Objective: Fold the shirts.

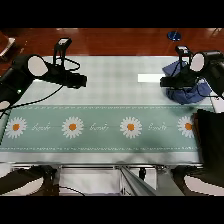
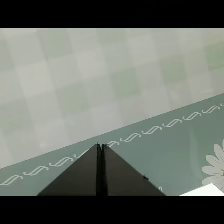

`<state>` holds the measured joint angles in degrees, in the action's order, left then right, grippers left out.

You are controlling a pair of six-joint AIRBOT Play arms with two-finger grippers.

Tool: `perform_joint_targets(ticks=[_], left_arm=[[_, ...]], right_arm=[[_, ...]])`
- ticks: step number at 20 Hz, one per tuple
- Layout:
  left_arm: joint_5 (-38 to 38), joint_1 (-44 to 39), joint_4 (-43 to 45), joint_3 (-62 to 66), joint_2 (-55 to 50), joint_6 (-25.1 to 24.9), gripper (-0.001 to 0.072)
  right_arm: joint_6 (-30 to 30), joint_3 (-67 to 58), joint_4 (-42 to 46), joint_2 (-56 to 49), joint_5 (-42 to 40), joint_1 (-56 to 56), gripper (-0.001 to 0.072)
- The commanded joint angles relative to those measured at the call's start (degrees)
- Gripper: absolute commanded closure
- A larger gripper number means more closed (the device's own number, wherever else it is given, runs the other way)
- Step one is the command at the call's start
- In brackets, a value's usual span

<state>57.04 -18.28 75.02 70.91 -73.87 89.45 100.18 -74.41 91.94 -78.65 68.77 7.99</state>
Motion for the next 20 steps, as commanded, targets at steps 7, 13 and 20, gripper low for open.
perform_joint_targets(ticks=[7, 13, 20], left_arm=[[0.0, 0.0, 0.0, 0.0, 0.0, 0.0, 0.0692], [0.0, 0.0, 0.0, 0.0, 0.0, 0.0, 0.0692], [-5.5, 0.0, 0.0, 0.0, -1.3, 0.0, 0.0691]], right_arm=[[0.0, 0.0, 0.0, 0.0, 0.0, 0.0, 0.069], [0.0, 0.0, 0.0, 0.0, -0.1, 0.0, 0.069], [-0.6, 0.0, 1.4, -0.1, -11.7, 0.0, 0.0689]])
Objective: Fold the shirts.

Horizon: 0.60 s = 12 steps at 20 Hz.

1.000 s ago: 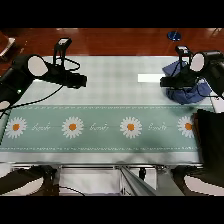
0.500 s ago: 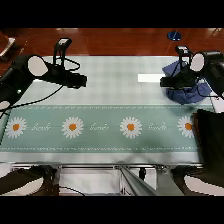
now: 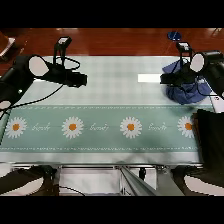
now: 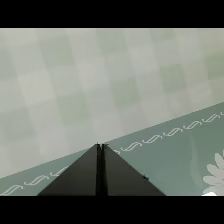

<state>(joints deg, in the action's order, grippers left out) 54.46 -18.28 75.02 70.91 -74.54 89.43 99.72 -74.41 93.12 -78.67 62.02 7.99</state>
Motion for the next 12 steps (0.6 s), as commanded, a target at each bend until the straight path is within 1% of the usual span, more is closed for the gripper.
perform_joint_targets(ticks=[1, 2, 3, 4, 6, 8, 11, 12], left_arm=[[-4.7, 0.1, 0.0, 0.0, -1.2, 0.0, 0.0689], [-6.5, 0.1, 0.1, 0.0, -1.8, -0.2, 0.0632], [-8.1, 0.2, 0.1, 0.0, -2.4, -0.2, 0.0459], [-9.1, 0.2, 0.4, 0.0, -2.9, -0.1, 0.0203], [-9.5, 0.5, 4.6, 0.2, -3.0, -0.2, 0.0196], [-5.0, 2.4, 8.7, 2.1, -2.8, -0.2, 0.0197], [3.3, 7.0, 9.3, 3.4, -1.3, -0.2, 0.0197], [5.6, 8.0, 7.0, 2.5, -0.1, -0.3, 0.0196]], right_arm=[[-0.2, 0.0, 0.4, 0.0, -6.9, 0.0, 0.0687], [-0.2, 0.0, 1.8, -0.1, -9.2, 0.0, 0.0636], [-0.1, 0.0, 4.2, -0.1, -11.3, 0.0, 0.0418], [-0.2, 0.0, 5.6, -0.1, -13.1, 0.0, 0.0307], [0.0, 0.0, 11.7, -0.1, -17.0, -0.2, 0.0305], [3.6, -0.8, 17.4, -0.1, -18.5, -2.2, 0.0305], [9.5, -1.5, 17.7, -0.5, -19.6, -9.9, 0.0305], [10.5, -1.5, 16.3, -1.4, -19.5, -12.7, 0.0305]])
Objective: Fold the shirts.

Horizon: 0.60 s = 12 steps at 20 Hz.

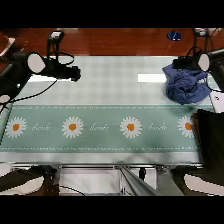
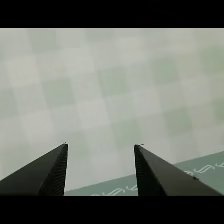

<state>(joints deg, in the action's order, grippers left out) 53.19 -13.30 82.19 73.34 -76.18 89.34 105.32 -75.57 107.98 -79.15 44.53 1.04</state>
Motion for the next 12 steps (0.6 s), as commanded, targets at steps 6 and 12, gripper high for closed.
perform_joint_targets(ticks=[6, 12], left_arm=[[-1.8, 0.4, -8.4, -23.1, 13.9, 0.5, 0.0197], [-4.1, 0.4, -8.8, -28.1, 13.7, 3.0, 0.0196]], right_arm=[[0.0, -0.4, -18.8, -14.3, -0.4, -14.8, 0.0305], [-5.0, -0.4, -24.0, -20.3, 4.9, -15.2, 0.0619]])
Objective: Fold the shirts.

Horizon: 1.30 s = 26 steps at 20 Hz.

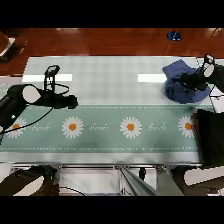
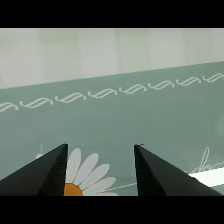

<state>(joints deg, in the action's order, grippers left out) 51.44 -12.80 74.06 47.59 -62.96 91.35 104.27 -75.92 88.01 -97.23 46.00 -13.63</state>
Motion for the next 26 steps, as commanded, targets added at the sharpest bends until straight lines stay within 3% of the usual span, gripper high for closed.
perform_joint_targets(ticks=[1, 4, 7, 10, 14, 17, 22, 26], left_arm=[[-3.5, -0.1, -0.6, -2.4, 0.5, 0.9, 0.0197], [-2.4, 1.0, -0.6, -0.9, 0.7, 0.9, 0.0197], [3.2, 3.8, -0.6, 4.8, 4.9, 0.9, 0.0197], [2.7, 4.5, -0.7, 5.6, 15.6, 0.9, 0.0197], [2.6, 1.6, -3.2, -3.0, 29.2, 1.3, 0.0197], [2.6, -0.9, -5.0, -10.6, 32.5, 3.1, 0.0197], [1.4, -2.0, -4.4, -15.0, 31.6, 2.8, 0.0197], [0.4, -0.5, -3.0, -14.9, 31.6, 2.9, 0.0197]], right_arm=[[-8.1, -0.1, -5.8, -2.0, 5.2, -0.6, 0.0689], [-20.6, -2.6, -13.7, -0.4, 12.2, -0.6, 0.069], [-29.2, -7.1, -23.3, 8.3, 11.6, -0.5, 0.069], [-29.4, -12.2, -27.3, 20.0, 6.4, -0.5, 0.069], [-29.8, -23.0, -29.0, 30.1, 7.9, 3.5, 0.069], [-29.8, -31.6, -29.0, 33.0, 9.6, 10.3, 0.069], [-29.3, -36.0, -28.9, 35.3, 22.3, 18.8, 0.069], [-29.2, -29.4, -29.0, 35.3, 31.6, 28.1, 0.069]])
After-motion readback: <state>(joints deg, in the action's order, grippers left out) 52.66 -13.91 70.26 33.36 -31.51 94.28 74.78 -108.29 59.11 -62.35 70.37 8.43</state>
